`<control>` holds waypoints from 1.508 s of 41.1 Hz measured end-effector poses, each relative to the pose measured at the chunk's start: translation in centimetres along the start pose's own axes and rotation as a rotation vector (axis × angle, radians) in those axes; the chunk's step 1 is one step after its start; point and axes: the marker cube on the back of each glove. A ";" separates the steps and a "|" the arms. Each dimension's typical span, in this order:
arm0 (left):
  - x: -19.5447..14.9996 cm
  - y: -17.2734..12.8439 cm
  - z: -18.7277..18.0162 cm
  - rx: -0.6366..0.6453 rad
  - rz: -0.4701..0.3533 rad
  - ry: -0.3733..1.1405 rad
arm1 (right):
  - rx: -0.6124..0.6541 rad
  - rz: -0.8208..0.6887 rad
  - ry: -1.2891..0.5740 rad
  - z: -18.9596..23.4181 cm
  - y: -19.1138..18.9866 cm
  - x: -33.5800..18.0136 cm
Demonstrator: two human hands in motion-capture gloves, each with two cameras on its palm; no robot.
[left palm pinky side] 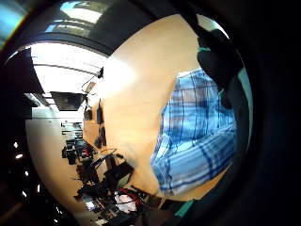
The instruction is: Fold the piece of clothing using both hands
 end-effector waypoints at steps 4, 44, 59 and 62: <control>1.5 -0.7 1.9 0.025 0.006 0.053 | 0.014 0.234 0.208 1.5 0.0 2.6; 2.0 4.6 8.0 0.046 -0.044 0.089 | 0.027 0.805 0.103 6.5 14.5 8.0; 1.9 6.3 12.5 -0.252 -0.093 0.231 | -0.132 0.981 0.253 7.2 14.7 8.1; 2.3 5.7 12.4 -0.195 -0.113 0.236 | -0.073 0.972 0.289 6.9 14.0 8.2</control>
